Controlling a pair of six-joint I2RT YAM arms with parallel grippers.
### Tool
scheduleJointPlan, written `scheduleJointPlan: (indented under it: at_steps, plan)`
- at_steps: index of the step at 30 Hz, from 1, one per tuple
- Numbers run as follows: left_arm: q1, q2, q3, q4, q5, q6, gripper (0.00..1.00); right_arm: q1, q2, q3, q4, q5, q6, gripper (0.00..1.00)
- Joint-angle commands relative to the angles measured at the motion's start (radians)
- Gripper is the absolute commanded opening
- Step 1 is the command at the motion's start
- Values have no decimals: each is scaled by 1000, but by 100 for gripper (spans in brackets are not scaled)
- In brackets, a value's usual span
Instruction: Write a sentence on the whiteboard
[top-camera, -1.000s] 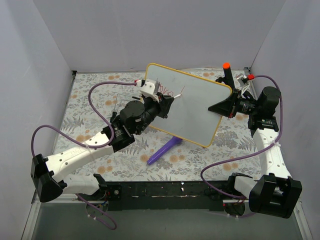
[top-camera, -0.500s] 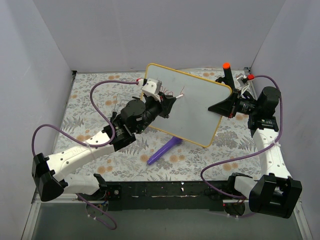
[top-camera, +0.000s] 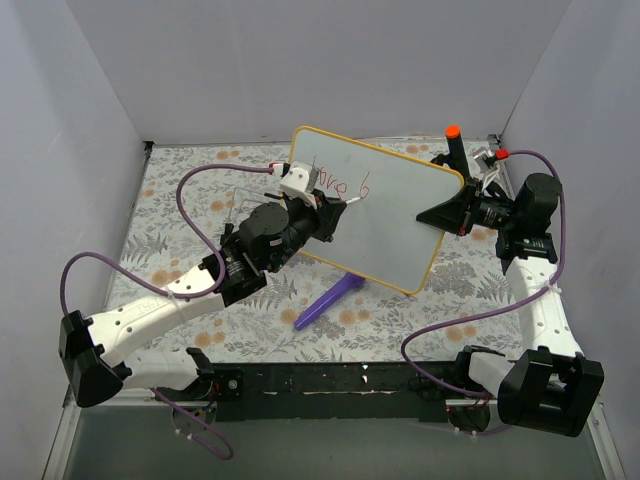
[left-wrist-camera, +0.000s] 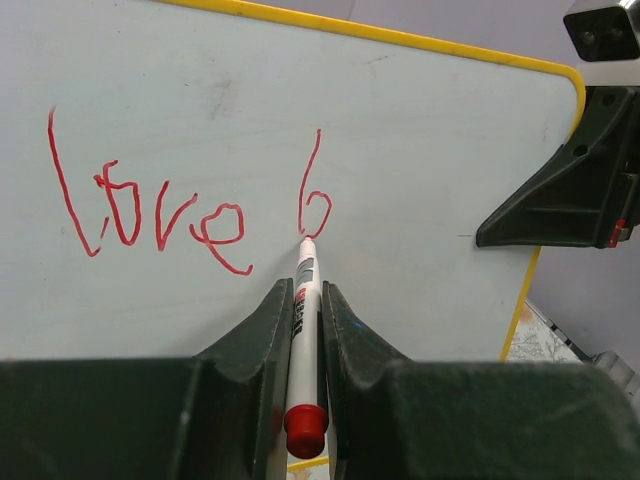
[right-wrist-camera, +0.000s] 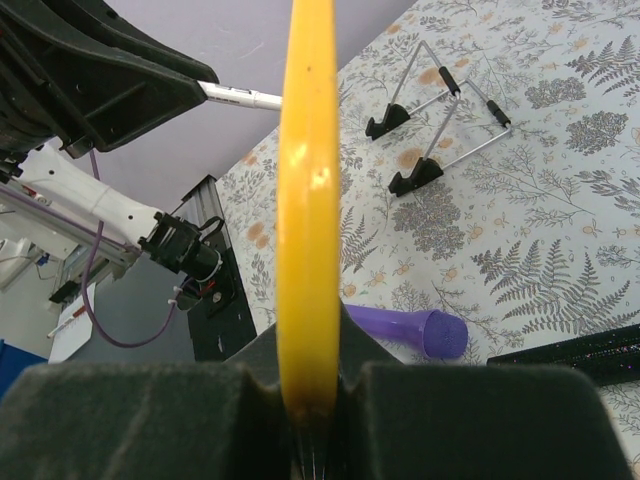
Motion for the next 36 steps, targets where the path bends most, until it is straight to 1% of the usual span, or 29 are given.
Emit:
scheduleJointPlan:
  at_steps: [1,7,12,18,23,31,36]
  plan:
    - [6,-40,2,-29,-48,17,0,-2,-26,12,95,-39,23,1]
    - [12,-20,33,-8,-43,40,0,-1,-28,10,95,-39,20,1]
    - [15,-9,60,20,10,48,0,-2,-26,10,92,-39,17,1]
    - [14,-63,62,33,69,28,0,-2,-25,13,78,-35,1,1]
    - [20,-110,53,15,70,23,0,-2,-25,15,76,-35,-3,1]
    - [46,-166,44,-2,95,-26,0,-4,-31,19,53,-29,-25,1]
    - [48,-199,-11,-11,128,-66,0,-7,-39,19,38,-23,-46,1]
